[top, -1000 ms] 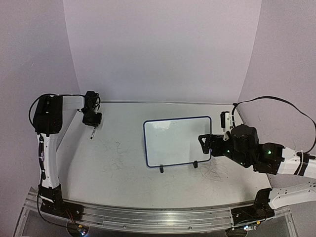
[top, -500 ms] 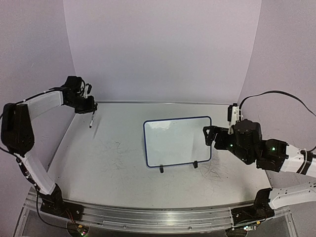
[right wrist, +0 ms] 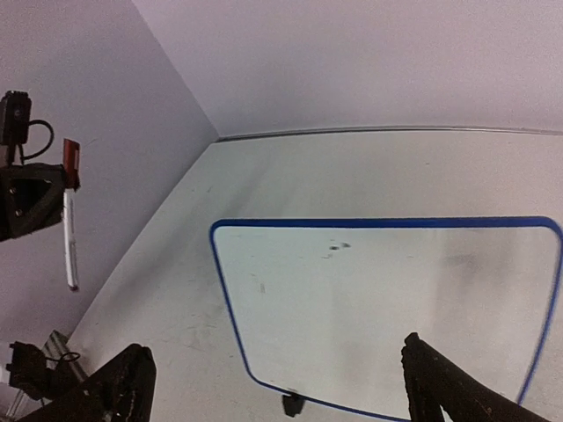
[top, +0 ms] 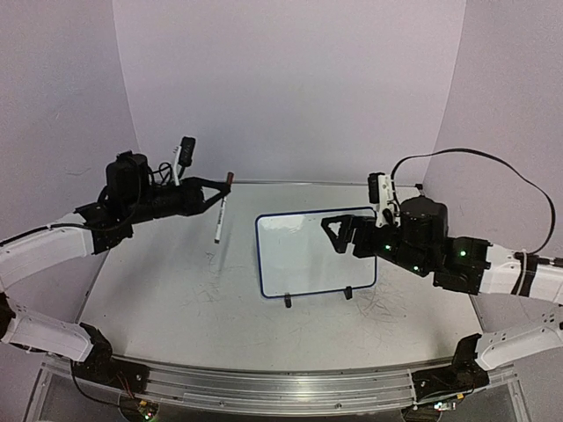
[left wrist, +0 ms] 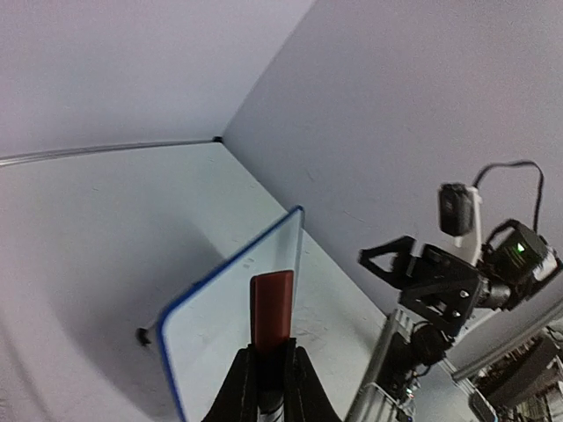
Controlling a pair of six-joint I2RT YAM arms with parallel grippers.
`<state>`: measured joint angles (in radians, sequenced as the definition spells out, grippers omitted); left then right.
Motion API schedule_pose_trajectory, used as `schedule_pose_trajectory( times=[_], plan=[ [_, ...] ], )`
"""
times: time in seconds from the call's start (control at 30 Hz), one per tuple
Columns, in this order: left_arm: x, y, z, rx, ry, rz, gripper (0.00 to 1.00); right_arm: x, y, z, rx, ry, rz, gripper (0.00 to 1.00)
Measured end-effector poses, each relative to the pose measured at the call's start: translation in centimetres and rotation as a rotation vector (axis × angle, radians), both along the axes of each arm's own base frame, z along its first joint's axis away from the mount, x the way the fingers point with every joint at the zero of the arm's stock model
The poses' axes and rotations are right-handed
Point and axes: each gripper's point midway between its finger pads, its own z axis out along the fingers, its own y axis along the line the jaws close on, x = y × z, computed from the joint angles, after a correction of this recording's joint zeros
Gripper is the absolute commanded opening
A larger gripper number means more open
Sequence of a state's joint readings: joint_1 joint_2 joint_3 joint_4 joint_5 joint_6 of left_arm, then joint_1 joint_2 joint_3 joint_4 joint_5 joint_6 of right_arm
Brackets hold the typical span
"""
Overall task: Write a sentence on the whiteboard
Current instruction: Pass from the left arm to the right
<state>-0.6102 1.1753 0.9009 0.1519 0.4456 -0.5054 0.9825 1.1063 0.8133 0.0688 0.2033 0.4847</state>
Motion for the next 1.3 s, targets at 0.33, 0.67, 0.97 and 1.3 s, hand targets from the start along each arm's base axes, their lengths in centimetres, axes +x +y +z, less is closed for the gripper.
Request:
schedule_pose_trajectory(
  times=[0.33,0.67,0.97,1.3],
  plan=[
    [-5.4,-6.6,-2.8,-0.126,0.019,-0.097,0.0,-2.1,9.3,-3.9,0.235,0.168,0.326,0.94],
    [-5.9,-8.5,-3.3,-0.173,0.012,-0.078,0.0,-3.0,12.1,-3.6,0.386,0.236,0.442,0.68],
    [-5.5,-8.9,-3.5,-0.181,0.008,-0.054,0.0,-3.6,13.3,-2.5,0.482,0.224,0.52,0.39],
    [-5.3,-9.4,-3.6,-0.195,0.019,-0.057,0.0,-3.4,13.8,-2.1,0.523,0.202,0.544,0.11]
  ],
)
